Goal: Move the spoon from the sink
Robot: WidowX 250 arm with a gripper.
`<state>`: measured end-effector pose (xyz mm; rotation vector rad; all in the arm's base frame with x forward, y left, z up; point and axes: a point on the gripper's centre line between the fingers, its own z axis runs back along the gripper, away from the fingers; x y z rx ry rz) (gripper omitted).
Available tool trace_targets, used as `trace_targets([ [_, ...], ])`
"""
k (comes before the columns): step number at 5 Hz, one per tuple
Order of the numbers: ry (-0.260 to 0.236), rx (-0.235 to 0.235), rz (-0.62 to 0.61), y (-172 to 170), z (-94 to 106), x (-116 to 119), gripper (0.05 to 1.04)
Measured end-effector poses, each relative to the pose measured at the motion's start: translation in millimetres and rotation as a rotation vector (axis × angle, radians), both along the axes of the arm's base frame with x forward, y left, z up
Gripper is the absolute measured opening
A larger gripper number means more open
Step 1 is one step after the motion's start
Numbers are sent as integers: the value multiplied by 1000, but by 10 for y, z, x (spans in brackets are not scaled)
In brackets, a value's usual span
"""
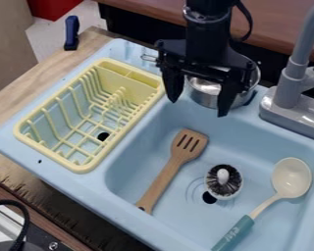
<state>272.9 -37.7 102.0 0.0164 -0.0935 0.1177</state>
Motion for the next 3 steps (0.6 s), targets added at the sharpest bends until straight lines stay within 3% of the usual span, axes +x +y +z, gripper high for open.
trace_targets([
  [1,29,4,1,5,-86,-35,997],
  [3,10,39,-167,-249,-368,-276,997],
])
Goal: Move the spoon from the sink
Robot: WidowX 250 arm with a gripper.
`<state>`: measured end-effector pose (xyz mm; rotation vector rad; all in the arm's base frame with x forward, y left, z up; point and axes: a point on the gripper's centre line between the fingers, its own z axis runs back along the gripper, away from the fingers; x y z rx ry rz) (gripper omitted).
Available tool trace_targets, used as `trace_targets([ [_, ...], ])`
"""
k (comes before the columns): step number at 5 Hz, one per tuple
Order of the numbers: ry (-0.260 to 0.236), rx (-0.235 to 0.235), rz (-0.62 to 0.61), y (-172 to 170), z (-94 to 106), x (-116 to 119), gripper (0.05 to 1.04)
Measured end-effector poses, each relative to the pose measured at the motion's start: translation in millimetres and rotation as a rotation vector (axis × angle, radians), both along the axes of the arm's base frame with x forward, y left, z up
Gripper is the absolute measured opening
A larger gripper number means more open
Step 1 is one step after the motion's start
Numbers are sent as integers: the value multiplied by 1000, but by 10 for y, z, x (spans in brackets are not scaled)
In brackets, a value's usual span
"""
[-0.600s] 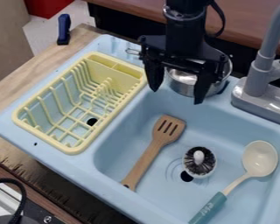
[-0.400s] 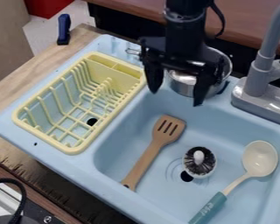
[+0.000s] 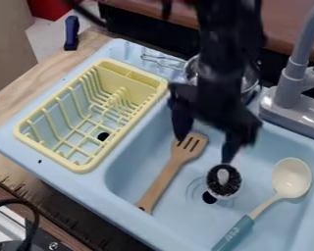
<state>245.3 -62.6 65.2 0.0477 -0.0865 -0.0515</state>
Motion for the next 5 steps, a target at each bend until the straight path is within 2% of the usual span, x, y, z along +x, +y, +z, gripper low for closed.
trace_targets([
  [1,24,-51,-86,-42,40,-147,997],
  [2,21,-51,-125,-181,5,-207,997],
  [4,68,-117,-276,-404,-233,-373,997],
  [5,62,-99,-307,-416,-317,-439,997],
])
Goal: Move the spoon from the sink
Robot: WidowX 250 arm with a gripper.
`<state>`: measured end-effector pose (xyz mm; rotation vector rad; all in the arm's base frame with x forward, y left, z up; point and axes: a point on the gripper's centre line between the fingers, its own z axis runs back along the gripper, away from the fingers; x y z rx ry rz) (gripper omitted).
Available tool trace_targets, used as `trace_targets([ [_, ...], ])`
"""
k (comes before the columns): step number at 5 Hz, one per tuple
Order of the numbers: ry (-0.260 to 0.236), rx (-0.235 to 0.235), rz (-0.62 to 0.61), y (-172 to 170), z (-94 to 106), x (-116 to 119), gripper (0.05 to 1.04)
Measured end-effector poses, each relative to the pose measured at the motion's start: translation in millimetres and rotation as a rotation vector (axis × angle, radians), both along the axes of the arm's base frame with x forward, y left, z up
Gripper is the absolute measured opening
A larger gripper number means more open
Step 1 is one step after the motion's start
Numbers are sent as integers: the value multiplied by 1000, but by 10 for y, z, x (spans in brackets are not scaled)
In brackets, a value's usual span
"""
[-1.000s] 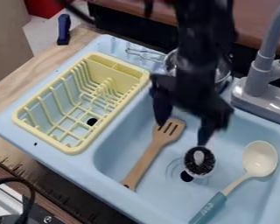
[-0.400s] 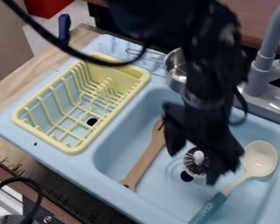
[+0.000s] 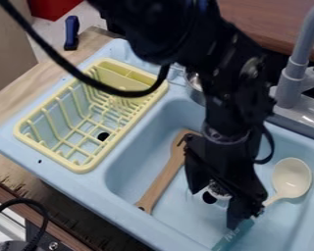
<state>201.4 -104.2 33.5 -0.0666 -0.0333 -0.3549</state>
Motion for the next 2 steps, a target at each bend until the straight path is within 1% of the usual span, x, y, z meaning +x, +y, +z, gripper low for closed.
trace_targets([
  [1,-30,5,9,-31,-65,-43,997],
  [2,-54,-24,-6,-72,-203,-79,997],
])
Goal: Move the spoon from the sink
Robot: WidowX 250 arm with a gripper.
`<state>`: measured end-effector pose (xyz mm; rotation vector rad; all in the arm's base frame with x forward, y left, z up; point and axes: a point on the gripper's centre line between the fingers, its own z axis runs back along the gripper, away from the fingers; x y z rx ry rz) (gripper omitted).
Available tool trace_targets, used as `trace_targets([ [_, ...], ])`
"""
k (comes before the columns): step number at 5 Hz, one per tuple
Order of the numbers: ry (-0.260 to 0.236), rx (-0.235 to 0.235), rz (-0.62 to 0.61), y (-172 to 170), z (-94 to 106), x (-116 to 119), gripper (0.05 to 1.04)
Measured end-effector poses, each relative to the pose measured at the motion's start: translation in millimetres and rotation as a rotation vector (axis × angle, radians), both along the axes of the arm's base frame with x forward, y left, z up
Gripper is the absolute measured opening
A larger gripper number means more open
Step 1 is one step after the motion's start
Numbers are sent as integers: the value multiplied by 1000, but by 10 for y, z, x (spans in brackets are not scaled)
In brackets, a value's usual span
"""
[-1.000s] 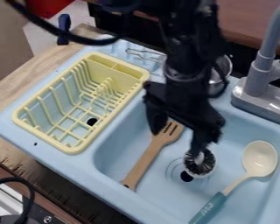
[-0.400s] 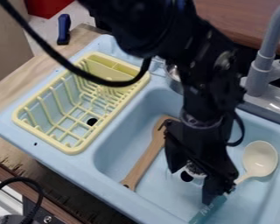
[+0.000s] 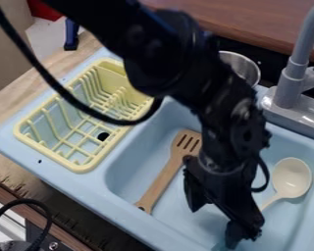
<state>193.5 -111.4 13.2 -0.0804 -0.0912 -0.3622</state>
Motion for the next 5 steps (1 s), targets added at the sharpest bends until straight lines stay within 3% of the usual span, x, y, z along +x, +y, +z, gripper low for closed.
trace_targets([
  [1,0,-87,-29,-18,-35,-36,997],
  [2,-7,-77,1,-43,-71,-25,997],
  [3,-33,-12,0,-107,-164,-52,997],
  [4,-42,16,1,-120,-194,-43,969],
  [5,-44,26,-14,-158,-223,-31,712],
])
